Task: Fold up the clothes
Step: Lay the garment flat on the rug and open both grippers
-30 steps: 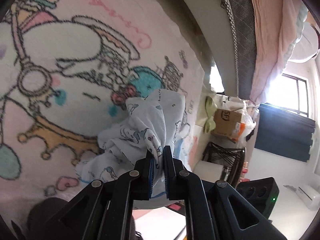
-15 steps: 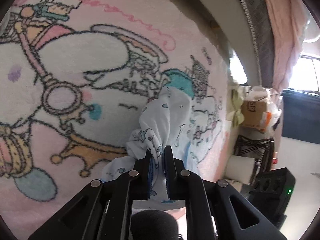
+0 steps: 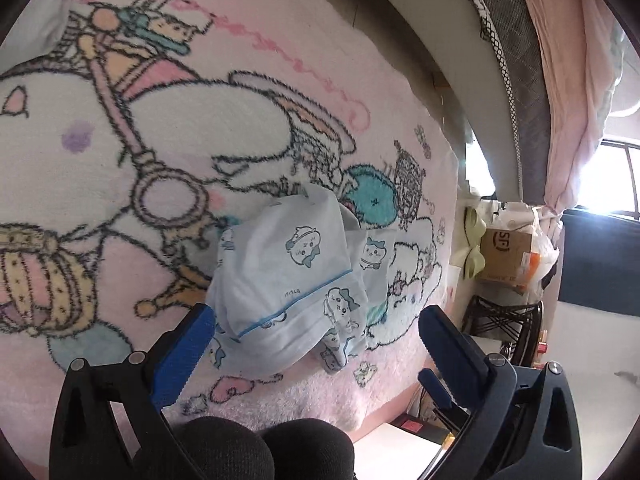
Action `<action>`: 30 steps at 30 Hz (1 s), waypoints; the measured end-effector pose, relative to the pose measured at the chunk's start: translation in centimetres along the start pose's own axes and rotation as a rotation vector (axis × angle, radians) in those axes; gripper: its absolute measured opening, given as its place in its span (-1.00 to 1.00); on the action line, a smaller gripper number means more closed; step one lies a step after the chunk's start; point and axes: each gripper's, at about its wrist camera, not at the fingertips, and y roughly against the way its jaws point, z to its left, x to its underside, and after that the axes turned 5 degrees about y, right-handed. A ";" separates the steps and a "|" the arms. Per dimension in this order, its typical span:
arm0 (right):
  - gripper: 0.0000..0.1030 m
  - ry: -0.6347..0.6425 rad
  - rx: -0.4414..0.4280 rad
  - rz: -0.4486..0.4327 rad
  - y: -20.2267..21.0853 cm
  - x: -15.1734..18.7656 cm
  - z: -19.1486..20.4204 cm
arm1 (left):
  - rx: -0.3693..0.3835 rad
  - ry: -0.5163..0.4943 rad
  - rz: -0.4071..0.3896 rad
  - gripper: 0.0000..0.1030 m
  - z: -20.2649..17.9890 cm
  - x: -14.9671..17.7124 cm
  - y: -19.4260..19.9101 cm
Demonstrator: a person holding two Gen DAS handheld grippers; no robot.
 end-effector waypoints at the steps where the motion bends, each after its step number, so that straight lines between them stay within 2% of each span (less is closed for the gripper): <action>1: 0.75 -0.011 0.011 -0.006 0.5 -0.1 -0.7 | -0.003 -0.005 -0.003 1.00 -0.1 0.0 0.3; 6: 0.74 -0.046 0.055 -0.005 1.0 -0.4 -3.3 | -0.079 -0.089 -0.001 1.00 -1.7 1.0 0.1; 9: 0.75 -0.076 0.080 0.013 0.5 -0.6 -4.9 | -0.187 -0.201 -0.021 1.00 -3.5 1.9 -1.1; 13: 0.74 -0.118 0.110 0.057 -0.9 -0.3 -7.3 | -0.422 -0.500 -0.144 1.00 -6.8 4.2 -3.6; 16: 0.74 -0.148 0.117 0.091 -2.1 0.1 -8.7 | -0.626 -0.824 -0.261 1.00 -8.8 6.7 -6.4; 17: 0.75 -0.157 0.118 0.101 -2.3 0.2 -9.0 | -0.687 -0.928 -0.288 1.00 -9.3 7.5 -7.4; 18: 0.74 -0.163 0.120 0.109 -2.7 0.3 -9.3 | -0.727 -1.013 -0.282 1.00 -9.3 8.0 -8.6; 19: 0.74 -0.165 0.120 0.115 -3.0 0.4 -9.6 | -0.747 -1.063 -0.262 1.00 -9.1 8.3 -9.5; 22: 0.74 -0.186 0.117 0.132 -3.9 0.7 -10.3 | -0.757 -1.103 -0.197 1.00 -8.3 8.4 -11.3; 25: 0.74 -0.215 0.099 0.148 -4.6 0.9 -11.0 | -0.711 -1.071 -0.173 1.00 -8.0 8.0 -11.9; 30: 0.74 -0.261 0.065 0.172 -6.2 1.1 -11.9 | -0.697 -1.086 -0.166 1.00 -8.2 8.2 -12.5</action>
